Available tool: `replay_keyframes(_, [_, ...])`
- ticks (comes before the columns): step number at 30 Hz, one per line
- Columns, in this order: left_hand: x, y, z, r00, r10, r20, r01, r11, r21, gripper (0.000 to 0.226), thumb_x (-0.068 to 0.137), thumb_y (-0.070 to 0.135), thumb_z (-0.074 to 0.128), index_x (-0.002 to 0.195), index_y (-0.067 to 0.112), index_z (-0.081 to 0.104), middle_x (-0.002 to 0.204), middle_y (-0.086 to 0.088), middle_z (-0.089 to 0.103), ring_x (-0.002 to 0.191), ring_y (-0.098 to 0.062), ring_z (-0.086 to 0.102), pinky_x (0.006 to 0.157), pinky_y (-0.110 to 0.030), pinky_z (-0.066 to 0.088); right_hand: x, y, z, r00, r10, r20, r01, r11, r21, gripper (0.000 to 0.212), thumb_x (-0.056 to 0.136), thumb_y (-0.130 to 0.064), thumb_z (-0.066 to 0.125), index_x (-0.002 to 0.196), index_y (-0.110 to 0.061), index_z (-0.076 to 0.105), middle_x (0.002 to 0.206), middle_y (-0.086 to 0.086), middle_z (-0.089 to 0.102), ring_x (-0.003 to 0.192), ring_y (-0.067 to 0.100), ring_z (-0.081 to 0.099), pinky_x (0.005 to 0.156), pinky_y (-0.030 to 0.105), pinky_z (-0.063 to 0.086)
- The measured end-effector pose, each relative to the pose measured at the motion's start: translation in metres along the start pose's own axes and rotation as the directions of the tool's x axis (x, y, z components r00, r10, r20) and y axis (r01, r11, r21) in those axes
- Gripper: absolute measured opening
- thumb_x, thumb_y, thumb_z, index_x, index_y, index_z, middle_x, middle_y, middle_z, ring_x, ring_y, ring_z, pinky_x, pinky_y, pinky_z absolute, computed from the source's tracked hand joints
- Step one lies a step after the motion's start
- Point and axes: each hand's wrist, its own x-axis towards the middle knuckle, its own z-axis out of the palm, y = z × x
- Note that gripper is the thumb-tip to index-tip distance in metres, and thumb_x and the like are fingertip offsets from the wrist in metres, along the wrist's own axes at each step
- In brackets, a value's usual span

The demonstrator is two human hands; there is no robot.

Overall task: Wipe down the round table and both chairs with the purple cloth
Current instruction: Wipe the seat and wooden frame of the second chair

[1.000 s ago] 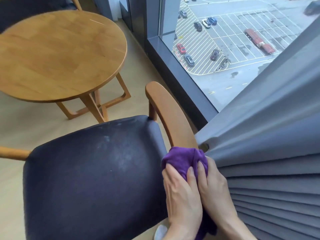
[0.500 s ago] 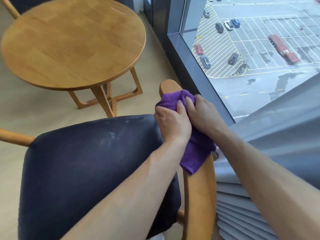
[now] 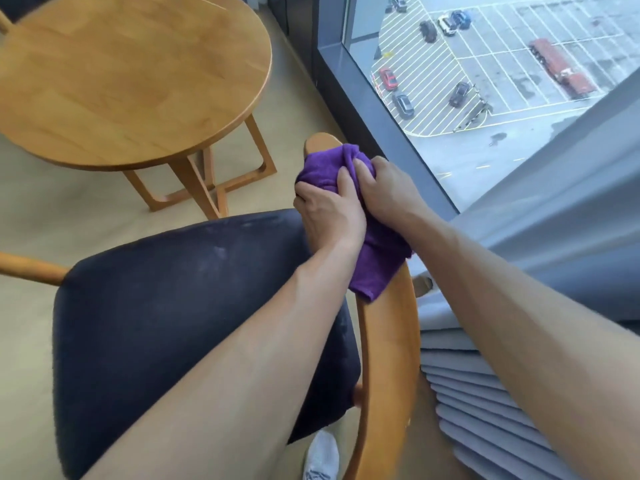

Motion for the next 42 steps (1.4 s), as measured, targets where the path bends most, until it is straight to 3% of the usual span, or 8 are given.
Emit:
replay_keyframes(3, [-0.03, -0.016, -0.005, 0.998, 0.055, 0.041, -0.057, 0.998, 0.03, 0.065, 0.098, 0.056, 0.045, 0.14, 0.007, 0.036, 0.138, -0.012, 0.048, 0.125, -0.027, 0.05, 0.084, -0.027, 0.033, -0.042, 0.014, -0.002, 0.998, 0.05, -0.036, -0.048, 0.997, 0.061, 0.037, 0.101, -0.047, 0.035, 0.088, -0.014, 0.047, 0.083, 0.001, 0.053, 0.084, 0.026, 0.05, 0.073, 0.033, 0.032])
replay_keyframes(7, [-0.061, -0.033, -0.013, 0.993, 0.072, 0.098, -0.079, 0.995, 0.068, 0.061, 0.098, 0.056, 0.046, 0.134, 0.007, 0.039, 0.134, -0.014, 0.049, 0.124, -0.031, 0.05, 0.095, -0.039, 0.043, -0.087, 0.024, -0.001, 0.989, 0.125, -0.083, -0.115, 0.986, 0.118, 0.034, 0.102, -0.045, 0.037, 0.092, -0.015, 0.047, 0.097, 0.01, 0.061, 0.087, 0.027, 0.051, 0.074, 0.033, 0.031])
replay_keyframes(23, [-0.145, -0.09, -0.061, 0.926, 0.131, 0.355, -0.216, 0.953, 0.211, 0.058, 0.099, 0.055, 0.042, 0.127, 0.005, 0.042, 0.129, -0.018, 0.054, 0.121, -0.035, 0.053, 0.096, -0.043, 0.043, -0.223, 0.027, 0.021, 0.877, 0.453, -0.16, -0.389, 0.865, 0.317, 0.038, 0.103, -0.044, 0.038, 0.112, -0.01, 0.053, 0.113, 0.02, 0.065, 0.107, 0.037, 0.058, 0.075, 0.034, 0.032])
replay_keyframes(27, [-0.167, -0.116, -0.085, 0.876, 0.089, 0.473, -0.222, 0.946, 0.235, 0.055, 0.1, 0.057, 0.039, 0.123, 0.007, 0.045, 0.125, -0.015, 0.058, 0.118, -0.034, 0.055, 0.088, -0.036, 0.038, -0.268, 0.02, 0.037, 0.837, 0.511, -0.198, -0.407, 0.822, 0.399, 0.034, 0.104, -0.041, 0.039, 0.112, -0.012, 0.053, 0.111, 0.015, 0.063, 0.105, 0.033, 0.058, 0.077, 0.033, 0.035])
replay_keyframes(30, [-0.182, -0.13, -0.109, 0.817, 0.012, 0.576, -0.213, 0.936, 0.282, 0.058, 0.1, 0.06, 0.036, 0.124, 0.008, 0.047, 0.126, -0.017, 0.06, 0.119, -0.035, 0.055, 0.092, -0.038, 0.04, -0.301, 0.011, 0.048, 0.798, 0.558, -0.228, -0.42, 0.786, 0.453, 0.033, 0.104, -0.041, 0.039, 0.121, -0.016, 0.052, 0.118, 0.012, 0.059, 0.109, 0.029, 0.057, 0.083, 0.032, 0.038])
replay_keyframes(33, [-0.19, -0.137, -0.133, 0.747, -0.038, 0.664, -0.283, 0.886, 0.368, 0.061, 0.099, 0.061, 0.034, 0.127, 0.008, 0.047, 0.126, -0.018, 0.061, 0.119, -0.035, 0.056, 0.095, -0.039, 0.042, -0.332, 0.0, 0.06, 0.73, 0.665, -0.157, -0.518, 0.689, 0.506, 0.037, 0.105, -0.041, 0.035, 0.125, -0.015, 0.053, 0.123, 0.012, 0.06, 0.115, 0.03, 0.056, 0.09, 0.034, 0.041])
replay_keyframes(39, [-0.195, -0.143, -0.18, 0.616, -0.131, 0.777, -0.441, 0.759, 0.478, 0.065, 0.101, 0.06, 0.031, 0.132, 0.007, 0.05, 0.129, -0.017, 0.062, 0.122, -0.034, 0.056, 0.104, -0.041, 0.043, -0.376, -0.032, 0.075, 0.617, 0.787, -0.022, -0.658, 0.531, 0.534, 0.046, 0.105, -0.046, 0.03, 0.12, -0.01, 0.053, 0.123, 0.015, 0.062, 0.114, 0.031, 0.058, 0.082, 0.031, 0.035])
replay_keyframes(42, [-0.198, -0.142, -0.201, 0.568, -0.134, 0.812, -0.51, 0.717, 0.475, 0.064, 0.102, 0.058, 0.03, 0.126, 0.005, 0.057, 0.125, -0.016, 0.065, 0.116, -0.032, 0.059, 0.102, -0.039, 0.045, -0.39, -0.047, 0.078, 0.56, 0.829, 0.015, -0.705, 0.467, 0.533, 0.048, 0.105, -0.046, 0.03, 0.125, -0.008, 0.052, 0.128, 0.019, 0.06, 0.119, 0.035, 0.056, 0.09, 0.035, 0.04])
